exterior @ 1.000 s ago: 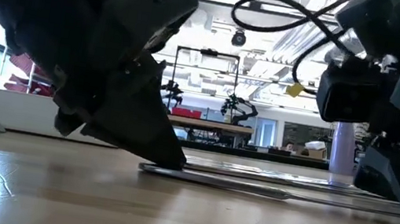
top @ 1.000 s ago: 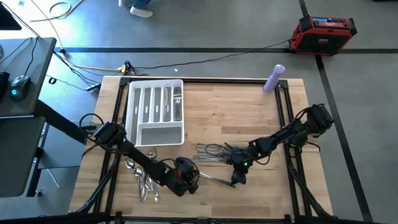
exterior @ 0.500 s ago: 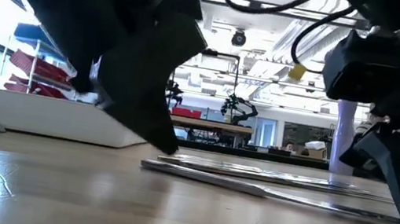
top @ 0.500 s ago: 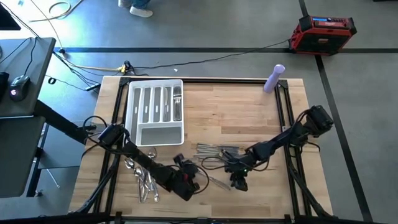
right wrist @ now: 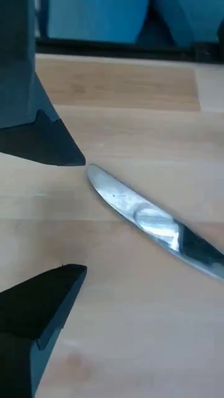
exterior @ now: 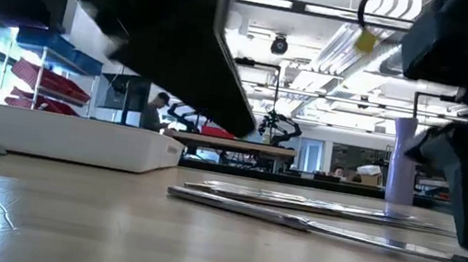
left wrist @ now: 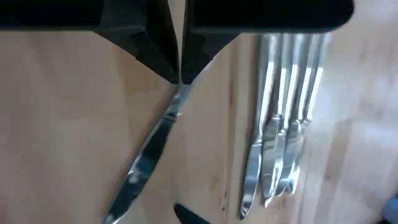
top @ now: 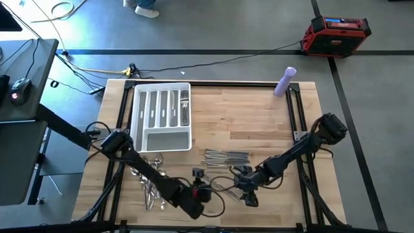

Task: Sort silverware
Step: Put the knife in the silverware tray

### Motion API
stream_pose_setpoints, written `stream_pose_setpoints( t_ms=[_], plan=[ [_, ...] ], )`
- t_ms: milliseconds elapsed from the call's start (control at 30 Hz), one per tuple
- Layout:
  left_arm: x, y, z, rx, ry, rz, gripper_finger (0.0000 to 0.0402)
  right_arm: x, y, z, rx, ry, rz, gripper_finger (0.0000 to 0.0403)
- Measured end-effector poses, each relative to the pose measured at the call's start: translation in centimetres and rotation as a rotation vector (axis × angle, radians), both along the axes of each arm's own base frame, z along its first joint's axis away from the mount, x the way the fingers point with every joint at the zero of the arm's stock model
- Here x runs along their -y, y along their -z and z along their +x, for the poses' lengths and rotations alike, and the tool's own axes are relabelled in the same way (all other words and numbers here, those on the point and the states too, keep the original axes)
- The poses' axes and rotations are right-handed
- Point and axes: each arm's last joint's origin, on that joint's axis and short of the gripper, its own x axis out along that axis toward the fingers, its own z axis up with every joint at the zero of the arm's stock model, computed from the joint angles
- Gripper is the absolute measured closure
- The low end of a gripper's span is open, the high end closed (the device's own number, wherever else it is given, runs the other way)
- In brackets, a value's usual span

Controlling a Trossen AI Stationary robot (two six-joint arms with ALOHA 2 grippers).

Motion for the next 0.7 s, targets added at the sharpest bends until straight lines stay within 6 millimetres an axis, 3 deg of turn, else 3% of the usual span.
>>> stream_pose_setpoints(
  t_ms=[200, 367, 600, 700],
  plan=[
    [0.4, 2.1, 2.1, -0.003, 0.222, -0.009, 0.0362, -1.0, -1.0, 0.1, -0.038, 0.098, 0.042, 0.0144],
    [0.1, 3.5, 2.9, -0.018, 0.287, 0.048, 0.0344, -1.1, -1.0, 0.1, -0.098, 0.153, 0.119, 0.0144],
    [-0.9, 3.9, 3.9, -0.050, 0.343, -0.012, 0.0394, -0.4, 0.3, 0.6, -0.088, 0.289, 0.270, 0.0144],
    [-1.7, 4.3, 4.7, -0.034, 0.356, -0.029, 0.0397, -0.3, 1.1, 0.8, -0.110, 0.330, 0.298, 0.0144]
  ],
)
